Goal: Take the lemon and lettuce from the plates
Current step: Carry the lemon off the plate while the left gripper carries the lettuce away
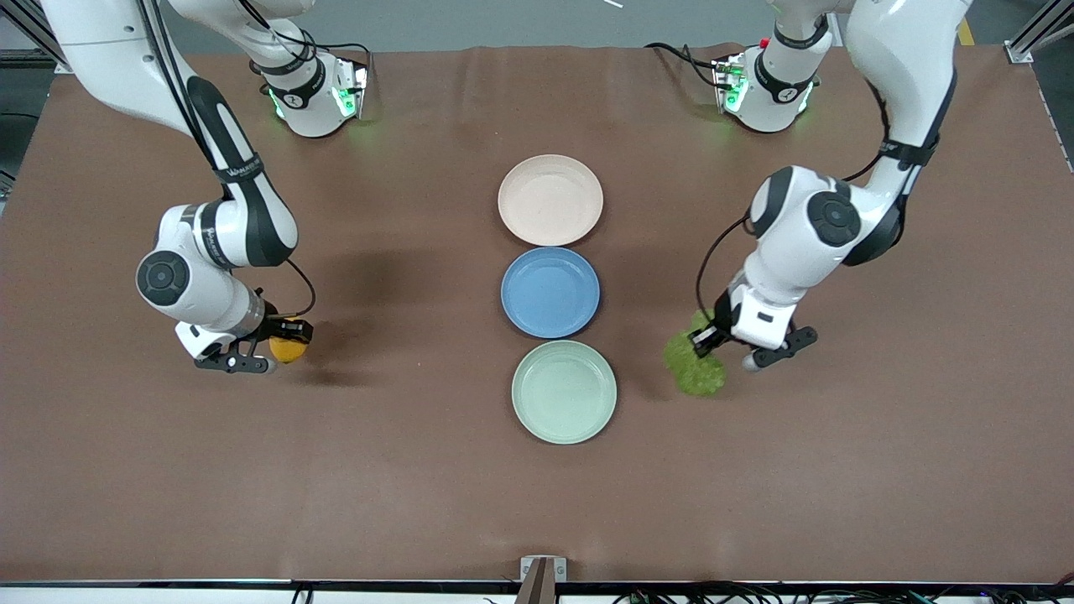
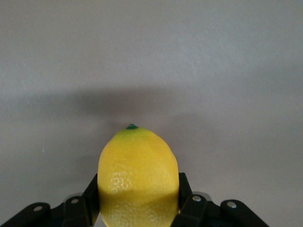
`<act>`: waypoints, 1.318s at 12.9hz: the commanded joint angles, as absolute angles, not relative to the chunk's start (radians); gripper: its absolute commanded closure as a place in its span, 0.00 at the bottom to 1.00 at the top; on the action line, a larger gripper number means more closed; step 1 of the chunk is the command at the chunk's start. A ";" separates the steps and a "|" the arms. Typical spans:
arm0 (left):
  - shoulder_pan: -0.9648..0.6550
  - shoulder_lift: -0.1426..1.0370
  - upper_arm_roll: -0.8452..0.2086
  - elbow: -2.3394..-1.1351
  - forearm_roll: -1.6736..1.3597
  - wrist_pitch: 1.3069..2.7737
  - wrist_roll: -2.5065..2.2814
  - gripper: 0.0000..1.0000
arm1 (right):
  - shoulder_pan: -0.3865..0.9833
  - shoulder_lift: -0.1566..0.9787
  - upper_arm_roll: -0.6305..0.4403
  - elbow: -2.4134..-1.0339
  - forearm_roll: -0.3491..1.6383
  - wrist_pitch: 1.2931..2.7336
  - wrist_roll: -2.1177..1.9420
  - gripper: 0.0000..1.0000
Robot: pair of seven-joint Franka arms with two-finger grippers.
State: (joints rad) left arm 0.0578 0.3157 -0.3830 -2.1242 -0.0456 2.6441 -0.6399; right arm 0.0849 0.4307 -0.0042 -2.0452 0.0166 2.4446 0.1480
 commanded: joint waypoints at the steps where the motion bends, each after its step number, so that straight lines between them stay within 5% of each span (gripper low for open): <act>1: 0.260 0.245 -0.521 -2.325 -0.026 2.759 -0.490 0.99 | 0.064 0.482 0.020 -2.023 0.031 2.499 0.120 1.00; 6: 0.370 0.274 -0.555 -2.441 -0.017 2.830 -0.279 0.96 | 0.057 0.497 0.018 -2.025 0.032 2.493 0.104 0.92; 8: 0.377 0.284 -0.554 -2.445 -0.017 2.827 -0.203 0.96 | 0.058 0.506 0.020 -2.025 0.031 2.493 0.091 0.67; 9: 0.393 0.284 -0.554 -2.444 -0.015 2.826 -0.178 0.96 | 0.058 0.505 0.020 -2.023 0.032 2.493 0.091 0.01; 12: 0.409 0.287 -0.552 -2.442 0.012 2.823 -0.134 0.94 | 0.045 0.496 0.021 -1.985 0.032 2.444 0.089 0.00; 13: 0.426 0.285 -0.554 -2.436 0.015 2.821 -0.130 0.63 | 0.043 0.491 0.021 -1.924 0.031 2.360 0.087 0.00; 14: 0.428 0.284 -0.554 -2.433 0.015 2.821 -0.130 0.08 | 0.034 0.489 0.020 -1.842 0.031 2.232 0.080 0.00; 15: 0.426 0.270 -0.554 -2.427 0.015 2.813 -0.135 0.00 | 0.026 0.479 0.020 -1.768 0.031 2.109 0.055 0.00; 17: 0.429 0.204 -0.554 -2.375 0.015 2.668 -0.137 0.00 | 0.017 0.450 0.015 -1.627 0.020 1.902 -0.017 0.00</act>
